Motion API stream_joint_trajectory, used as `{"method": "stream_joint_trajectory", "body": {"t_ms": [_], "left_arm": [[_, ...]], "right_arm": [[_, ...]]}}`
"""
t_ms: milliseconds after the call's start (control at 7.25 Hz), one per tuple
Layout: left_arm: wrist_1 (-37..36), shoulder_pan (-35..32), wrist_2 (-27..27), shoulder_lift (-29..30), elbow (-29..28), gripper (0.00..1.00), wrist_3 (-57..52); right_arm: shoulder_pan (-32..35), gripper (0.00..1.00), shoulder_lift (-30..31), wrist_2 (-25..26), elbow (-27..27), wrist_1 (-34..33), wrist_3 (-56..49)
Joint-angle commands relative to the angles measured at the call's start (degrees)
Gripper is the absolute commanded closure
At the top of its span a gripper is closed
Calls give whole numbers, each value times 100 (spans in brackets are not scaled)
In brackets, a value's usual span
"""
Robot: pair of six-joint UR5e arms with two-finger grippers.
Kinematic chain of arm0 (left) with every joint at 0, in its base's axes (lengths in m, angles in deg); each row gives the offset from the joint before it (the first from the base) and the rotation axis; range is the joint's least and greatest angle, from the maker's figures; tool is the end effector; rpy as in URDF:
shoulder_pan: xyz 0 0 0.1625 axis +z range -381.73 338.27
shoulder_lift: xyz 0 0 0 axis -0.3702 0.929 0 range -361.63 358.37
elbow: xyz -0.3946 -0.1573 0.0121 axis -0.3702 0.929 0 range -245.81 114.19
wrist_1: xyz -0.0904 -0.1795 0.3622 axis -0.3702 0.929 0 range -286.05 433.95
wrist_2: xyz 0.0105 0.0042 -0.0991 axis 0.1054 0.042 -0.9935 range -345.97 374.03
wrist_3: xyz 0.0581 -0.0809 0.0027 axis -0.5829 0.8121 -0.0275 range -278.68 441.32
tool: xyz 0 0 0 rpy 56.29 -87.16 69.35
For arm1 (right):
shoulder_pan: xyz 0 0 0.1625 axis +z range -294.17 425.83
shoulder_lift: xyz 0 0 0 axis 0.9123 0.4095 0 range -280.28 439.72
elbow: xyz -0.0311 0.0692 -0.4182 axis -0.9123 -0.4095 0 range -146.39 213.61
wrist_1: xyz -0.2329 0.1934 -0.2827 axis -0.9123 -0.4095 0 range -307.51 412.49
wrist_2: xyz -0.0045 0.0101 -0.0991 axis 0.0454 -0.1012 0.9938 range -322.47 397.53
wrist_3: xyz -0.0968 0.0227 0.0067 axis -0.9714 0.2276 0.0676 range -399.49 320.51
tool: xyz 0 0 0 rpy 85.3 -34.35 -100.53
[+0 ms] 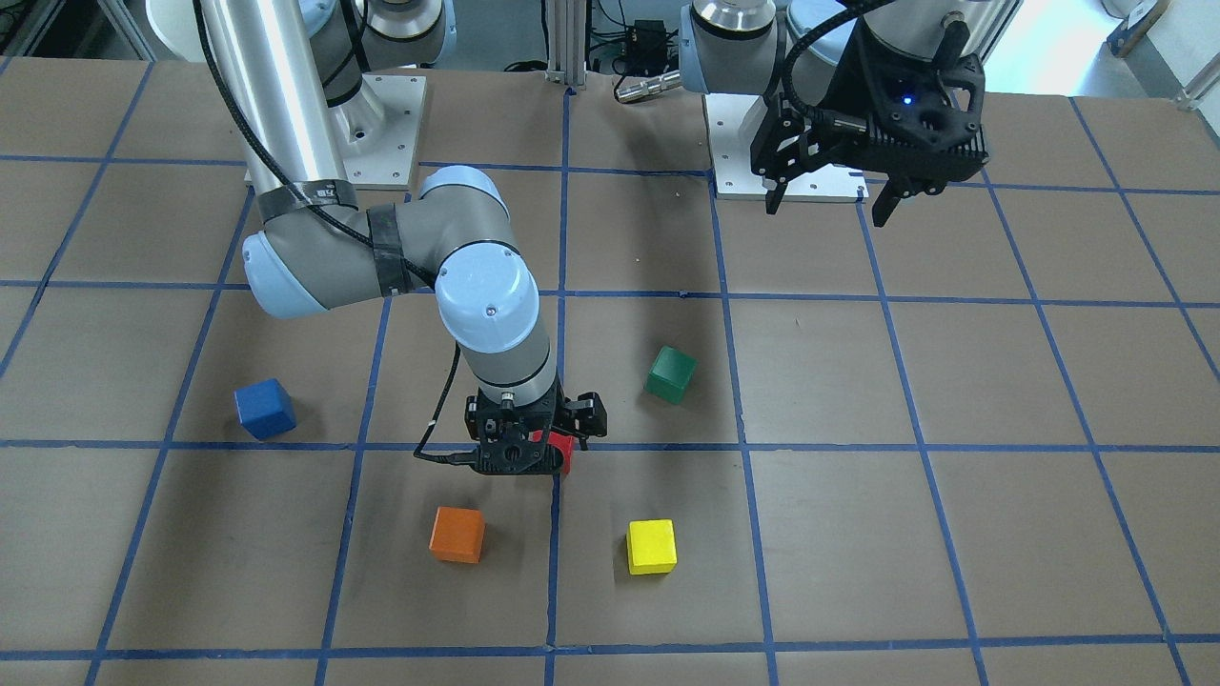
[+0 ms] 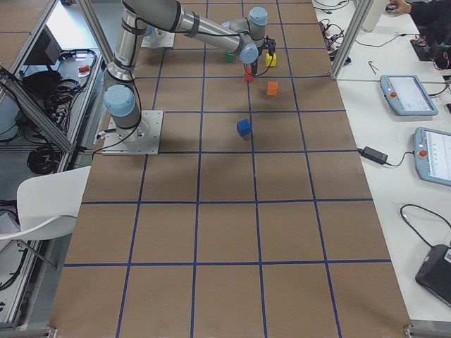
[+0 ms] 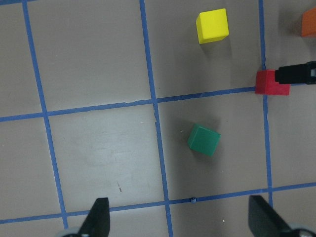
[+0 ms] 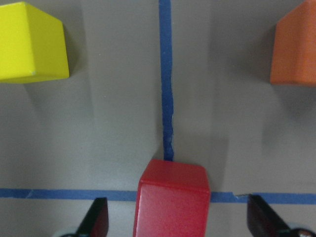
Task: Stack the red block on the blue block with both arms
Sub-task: 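Close the right gripper on the red cube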
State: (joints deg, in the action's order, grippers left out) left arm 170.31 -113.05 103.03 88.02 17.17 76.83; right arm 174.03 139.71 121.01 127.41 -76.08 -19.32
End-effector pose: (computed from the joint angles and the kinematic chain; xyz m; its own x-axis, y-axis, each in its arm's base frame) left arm -0.1463 -0.4847 0.5399 -0.9947 0.1015 0.0160 0.1012 0.9947 -0.0191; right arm 0.3392 -0.5685 0.2218 -0.9905 0.0269 -0.1347 0.0324 0.9987 -0.0386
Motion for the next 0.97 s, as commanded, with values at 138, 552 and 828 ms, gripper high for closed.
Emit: {"method": "stream_joint_trajectory", "body": {"t_ms": [138, 552, 828], "left_arm": [[191, 17, -6, 112, -19, 0, -8], [-513, 18, 11, 228, -19, 0, 0], [-557, 9, 20, 45, 103, 0, 0]], "right_arm": [[34, 22, -180, 2, -3, -125, -22], [25, 100, -137, 46, -38, -107, -137], [-71, 100, 3, 72, -73, -20, -154]]}}
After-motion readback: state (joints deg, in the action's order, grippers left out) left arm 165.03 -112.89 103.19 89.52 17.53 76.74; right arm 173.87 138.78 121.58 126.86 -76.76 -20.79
